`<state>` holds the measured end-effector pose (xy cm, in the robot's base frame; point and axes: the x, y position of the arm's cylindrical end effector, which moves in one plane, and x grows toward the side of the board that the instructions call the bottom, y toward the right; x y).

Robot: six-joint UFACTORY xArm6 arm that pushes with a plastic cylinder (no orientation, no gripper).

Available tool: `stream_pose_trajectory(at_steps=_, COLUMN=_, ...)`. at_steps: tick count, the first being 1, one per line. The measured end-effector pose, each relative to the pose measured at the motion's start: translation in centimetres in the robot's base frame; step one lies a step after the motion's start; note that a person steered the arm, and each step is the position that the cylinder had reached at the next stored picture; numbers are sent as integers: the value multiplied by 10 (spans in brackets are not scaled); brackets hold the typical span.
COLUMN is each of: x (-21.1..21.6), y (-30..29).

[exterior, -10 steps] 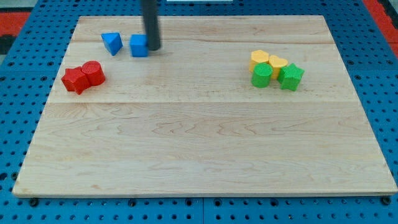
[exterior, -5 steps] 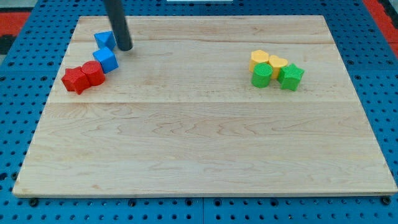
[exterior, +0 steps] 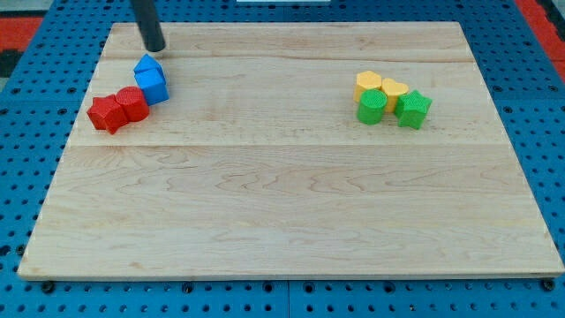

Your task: Move the blue blocks close to the red circle

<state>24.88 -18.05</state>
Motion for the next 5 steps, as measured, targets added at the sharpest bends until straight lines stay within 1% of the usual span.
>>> stream_pose_trajectory(at_steps=1, x=20, y=2)
stream_pose_trajectory(at_steps=2, x=38, y=-36)
stream_pose_trajectory(at_steps=3, x=51, y=-58)
stream_pose_trajectory(at_steps=5, x=57, y=-67)
